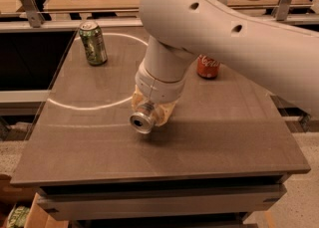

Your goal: Knock redbull can over

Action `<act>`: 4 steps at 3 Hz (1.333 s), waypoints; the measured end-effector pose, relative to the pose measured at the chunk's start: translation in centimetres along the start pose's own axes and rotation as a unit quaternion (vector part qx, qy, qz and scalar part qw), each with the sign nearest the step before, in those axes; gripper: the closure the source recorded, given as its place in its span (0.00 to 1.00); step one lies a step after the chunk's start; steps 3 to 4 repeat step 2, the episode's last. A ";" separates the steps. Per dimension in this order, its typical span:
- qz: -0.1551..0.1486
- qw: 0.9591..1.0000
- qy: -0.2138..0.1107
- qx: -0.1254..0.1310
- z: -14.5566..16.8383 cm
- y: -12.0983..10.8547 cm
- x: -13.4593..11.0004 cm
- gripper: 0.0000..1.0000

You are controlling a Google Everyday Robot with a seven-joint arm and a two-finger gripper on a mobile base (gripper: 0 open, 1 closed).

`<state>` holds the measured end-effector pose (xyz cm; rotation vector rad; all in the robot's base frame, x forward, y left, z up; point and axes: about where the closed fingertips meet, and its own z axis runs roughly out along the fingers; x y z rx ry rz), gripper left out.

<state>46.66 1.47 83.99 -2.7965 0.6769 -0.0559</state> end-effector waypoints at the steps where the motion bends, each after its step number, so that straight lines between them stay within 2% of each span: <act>1: 0.009 1.000 0.011 -0.018 0.2 -0.1 0.1 0.59; 2: 0.009 1.000 0.012 -0.018 0.1 0.0 0.1 0.35; 4: 0.009 1.000 0.012 -0.018 0.1 0.0 0.1 0.35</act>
Offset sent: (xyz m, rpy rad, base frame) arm 0.0015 0.0003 -0.0016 -0.0356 0.0007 -0.0197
